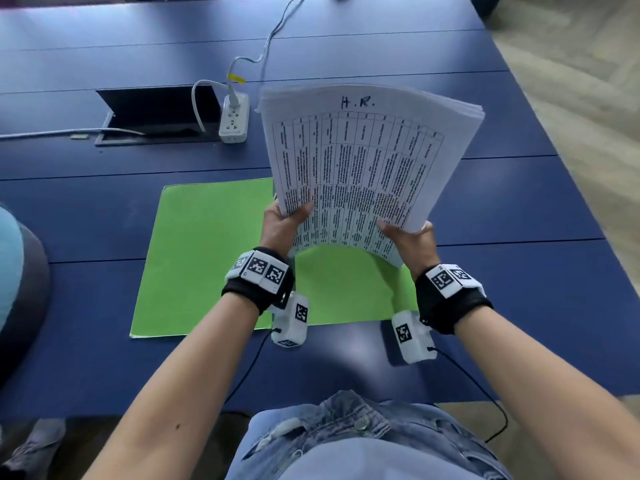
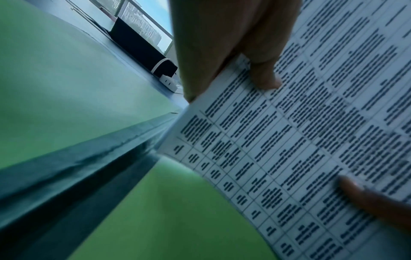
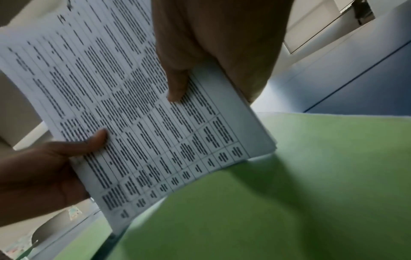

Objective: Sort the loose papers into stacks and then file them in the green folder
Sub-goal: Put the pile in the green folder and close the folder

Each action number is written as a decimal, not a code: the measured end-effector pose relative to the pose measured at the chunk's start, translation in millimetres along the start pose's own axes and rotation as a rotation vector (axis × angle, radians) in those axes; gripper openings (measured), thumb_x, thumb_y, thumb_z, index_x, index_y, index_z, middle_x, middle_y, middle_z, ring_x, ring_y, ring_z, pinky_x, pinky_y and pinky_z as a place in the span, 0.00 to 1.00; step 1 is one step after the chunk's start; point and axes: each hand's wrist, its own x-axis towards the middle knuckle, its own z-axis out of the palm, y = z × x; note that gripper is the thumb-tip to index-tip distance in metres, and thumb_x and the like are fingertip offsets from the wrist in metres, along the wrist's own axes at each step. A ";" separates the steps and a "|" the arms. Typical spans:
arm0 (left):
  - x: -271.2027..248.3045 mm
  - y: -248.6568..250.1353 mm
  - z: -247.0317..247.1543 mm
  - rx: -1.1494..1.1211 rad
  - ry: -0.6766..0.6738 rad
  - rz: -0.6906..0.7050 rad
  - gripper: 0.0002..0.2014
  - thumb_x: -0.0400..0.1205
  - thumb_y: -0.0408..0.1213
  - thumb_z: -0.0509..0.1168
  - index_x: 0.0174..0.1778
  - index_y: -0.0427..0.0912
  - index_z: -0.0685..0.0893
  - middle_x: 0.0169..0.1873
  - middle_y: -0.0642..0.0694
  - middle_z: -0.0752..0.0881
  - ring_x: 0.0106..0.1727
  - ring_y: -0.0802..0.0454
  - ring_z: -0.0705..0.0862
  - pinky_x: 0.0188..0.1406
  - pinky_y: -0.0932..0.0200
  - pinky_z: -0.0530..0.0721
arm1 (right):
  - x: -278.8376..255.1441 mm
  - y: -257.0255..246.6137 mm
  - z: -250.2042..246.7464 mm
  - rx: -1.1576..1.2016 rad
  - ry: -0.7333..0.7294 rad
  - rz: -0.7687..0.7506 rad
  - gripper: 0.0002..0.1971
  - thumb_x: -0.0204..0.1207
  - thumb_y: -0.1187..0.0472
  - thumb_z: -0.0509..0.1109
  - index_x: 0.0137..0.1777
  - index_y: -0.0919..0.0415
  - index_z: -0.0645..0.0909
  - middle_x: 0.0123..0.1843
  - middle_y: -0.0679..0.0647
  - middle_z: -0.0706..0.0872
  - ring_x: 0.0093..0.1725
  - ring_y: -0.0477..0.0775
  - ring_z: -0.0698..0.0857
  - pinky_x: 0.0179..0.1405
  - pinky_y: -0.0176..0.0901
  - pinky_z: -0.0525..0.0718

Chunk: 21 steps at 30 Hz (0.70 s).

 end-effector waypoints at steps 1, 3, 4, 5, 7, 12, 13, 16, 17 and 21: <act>2.0 0.1 0.8 0.004 0.008 -0.010 0.05 0.78 0.26 0.64 0.48 0.36 0.82 0.42 0.48 0.85 0.44 0.55 0.84 0.46 0.62 0.86 | 2.1 2.1 -1.9 -0.032 0.003 -0.024 0.08 0.71 0.69 0.73 0.48 0.64 0.78 0.46 0.55 0.83 0.47 0.46 0.83 0.54 0.42 0.77; 4.4 0.9 0.3 0.016 0.016 -0.026 0.05 0.79 0.28 0.64 0.49 0.35 0.81 0.42 0.46 0.84 0.45 0.48 0.84 0.52 0.54 0.84 | 6.1 4.3 -5.4 -0.106 0.008 -0.070 0.07 0.69 0.66 0.75 0.38 0.67 0.80 0.38 0.55 0.83 0.36 0.44 0.83 0.44 0.45 0.78; 5.2 0.8 -0.4 0.010 0.011 -0.038 0.03 0.79 0.29 0.65 0.46 0.38 0.81 0.42 0.45 0.84 0.47 0.46 0.83 0.55 0.49 0.83 | 10.9 8.7 -8.1 -0.137 0.007 -0.076 0.10 0.68 0.62 0.76 0.35 0.68 0.79 0.35 0.55 0.81 0.35 0.48 0.80 0.40 0.46 0.76; 5.6 -1.1 -1.3 -0.004 0.003 -0.060 0.02 0.78 0.32 0.66 0.46 0.40 0.80 0.43 0.44 0.84 0.49 0.45 0.82 0.57 0.46 0.82 | 14.1 11.7 -9.6 -0.160 0.005 -0.070 0.11 0.68 0.60 0.76 0.33 0.65 0.78 0.33 0.55 0.78 0.36 0.52 0.77 0.37 0.46 0.75; 6.8 -9.9 -1.5 0.009 0.016 -0.146 0.10 0.78 0.37 0.66 0.51 0.37 0.79 0.45 0.43 0.82 0.49 0.47 0.81 0.58 0.45 0.81 | 15.3 14.1 -13.3 -0.192 0.015 -0.044 0.11 0.71 0.63 0.72 0.30 0.56 0.76 0.32 0.53 0.77 0.37 0.54 0.75 0.34 0.45 0.76; 7.1 -39.9 -0.4 0.248 0.092 -0.329 0.04 0.83 0.29 0.56 0.51 0.36 0.72 0.43 0.39 0.79 0.42 0.45 0.79 0.45 0.47 0.81 | 18.3 37.6 -19.5 -0.250 -0.008 0.085 0.06 0.74 0.67 0.70 0.42 0.55 0.78 0.40 0.55 0.85 0.42 0.58 0.83 0.50 0.57 0.86; 5.6 -43.7 0.3 0.337 0.092 -0.344 0.04 0.82 0.28 0.55 0.51 0.37 0.71 0.45 0.38 0.79 0.44 0.45 0.79 0.47 0.47 0.81 | 20.4 42.9 -19.7 -0.271 -0.002 0.100 0.05 0.74 0.66 0.71 0.47 0.59 0.79 0.44 0.57 0.86 0.46 0.59 0.85 0.55 0.60 0.85; -4.0 -49.4 4.8 0.545 0.113 -0.358 0.10 0.80 0.25 0.54 0.56 0.35 0.72 0.53 0.36 0.79 0.48 0.44 0.79 0.54 0.47 0.82 | 27.8 56.2 -20.3 -0.346 0.012 0.121 0.17 0.72 0.63 0.73 0.61 0.63 0.78 0.53 0.62 0.87 0.53 0.64 0.86 0.60 0.61 0.84; -7.3 -50.2 6.0 0.588 0.124 -0.341 0.13 0.79 0.23 0.55 0.59 0.34 0.72 0.56 0.36 0.78 0.52 0.44 0.79 0.58 0.47 0.83 | 29.1 58.3 -19.5 -0.370 0.002 0.120 0.18 0.72 0.63 0.73 0.62 0.62 0.78 0.53 0.62 0.87 0.54 0.66 0.86 0.59 0.62 0.84; -20.3 -48.6 4.9 0.767 0.134 -0.280 0.20 0.79 0.24 0.59 0.68 0.33 0.70 0.66 0.36 0.71 0.66 0.42 0.73 0.71 0.51 0.75 | 35.9 64.6 -19.2 -0.460 -0.051 0.121 0.16 0.72 0.58 0.73 0.60 0.55 0.79 0.53 0.58 0.88 0.56 0.66 0.85 0.65 0.63 0.79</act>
